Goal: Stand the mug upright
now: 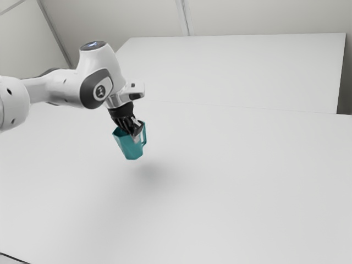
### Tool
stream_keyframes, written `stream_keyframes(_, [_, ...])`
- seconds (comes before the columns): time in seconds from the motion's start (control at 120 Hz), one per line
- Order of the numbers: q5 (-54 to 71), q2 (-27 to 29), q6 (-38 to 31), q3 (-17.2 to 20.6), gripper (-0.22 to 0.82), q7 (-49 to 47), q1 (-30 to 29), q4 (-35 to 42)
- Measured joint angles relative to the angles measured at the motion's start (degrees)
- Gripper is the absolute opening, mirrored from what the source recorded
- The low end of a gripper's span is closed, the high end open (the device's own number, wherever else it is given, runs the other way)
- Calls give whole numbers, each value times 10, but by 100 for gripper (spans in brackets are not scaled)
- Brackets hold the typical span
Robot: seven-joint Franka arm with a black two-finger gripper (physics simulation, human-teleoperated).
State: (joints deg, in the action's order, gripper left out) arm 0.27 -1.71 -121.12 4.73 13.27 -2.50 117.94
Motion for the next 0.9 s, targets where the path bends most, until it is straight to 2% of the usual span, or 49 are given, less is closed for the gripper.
stream_keyframes(0.117, [6, -19, -17, -1, -18, -20, -22, 1])
stream_keyframes(0.325, [9, -32, -30, -1, -18, -48, 9, 1])
stream_keyframes(0.842, [11, -79, -41, -1, -18, -88, 2, -6])
stream_keyframes(0.867, [11, -79, -41, -1, -17, -89, 2, -6])
stream_keyframes(0.9, [8, -79, -41, -1, -9, -89, 3, -6])
